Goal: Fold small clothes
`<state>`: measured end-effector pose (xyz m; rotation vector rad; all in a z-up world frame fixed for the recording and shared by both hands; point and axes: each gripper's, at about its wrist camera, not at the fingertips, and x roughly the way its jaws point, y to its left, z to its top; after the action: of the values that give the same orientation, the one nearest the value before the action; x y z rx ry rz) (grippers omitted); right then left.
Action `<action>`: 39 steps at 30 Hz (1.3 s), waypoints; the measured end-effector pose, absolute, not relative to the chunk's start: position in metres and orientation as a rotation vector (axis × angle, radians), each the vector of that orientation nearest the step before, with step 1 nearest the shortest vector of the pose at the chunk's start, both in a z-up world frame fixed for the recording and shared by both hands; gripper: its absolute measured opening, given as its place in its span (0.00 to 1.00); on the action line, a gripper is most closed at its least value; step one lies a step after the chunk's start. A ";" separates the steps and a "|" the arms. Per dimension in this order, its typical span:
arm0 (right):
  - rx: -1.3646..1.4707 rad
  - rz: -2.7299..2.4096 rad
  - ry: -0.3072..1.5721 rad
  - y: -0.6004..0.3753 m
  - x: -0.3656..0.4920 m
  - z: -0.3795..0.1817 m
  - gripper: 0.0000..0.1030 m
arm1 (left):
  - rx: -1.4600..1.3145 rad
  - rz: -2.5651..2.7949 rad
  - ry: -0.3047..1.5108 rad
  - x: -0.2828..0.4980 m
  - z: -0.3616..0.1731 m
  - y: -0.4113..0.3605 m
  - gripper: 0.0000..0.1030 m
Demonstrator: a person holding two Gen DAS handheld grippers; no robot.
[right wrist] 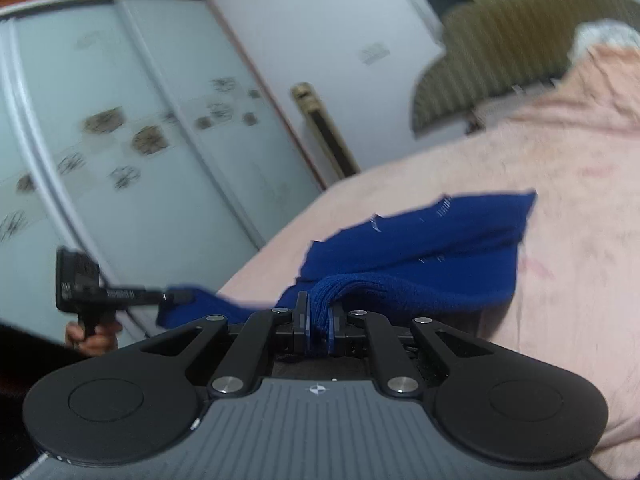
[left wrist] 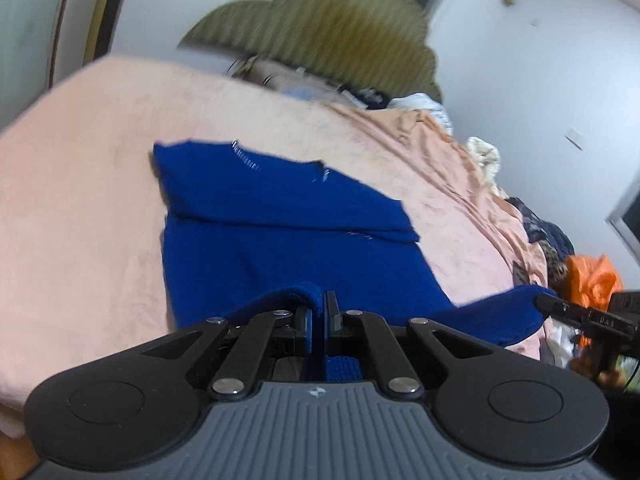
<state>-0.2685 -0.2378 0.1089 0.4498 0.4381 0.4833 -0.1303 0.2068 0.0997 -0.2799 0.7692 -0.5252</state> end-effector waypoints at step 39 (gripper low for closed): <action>0.499 0.158 0.622 -0.241 0.149 0.009 0.58 | -0.199 -0.094 0.782 0.164 0.053 0.164 0.69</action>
<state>0.1489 -0.2409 0.0085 0.4991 0.6224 0.1585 0.1641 0.1638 0.0526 -0.1993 0.7816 -0.0943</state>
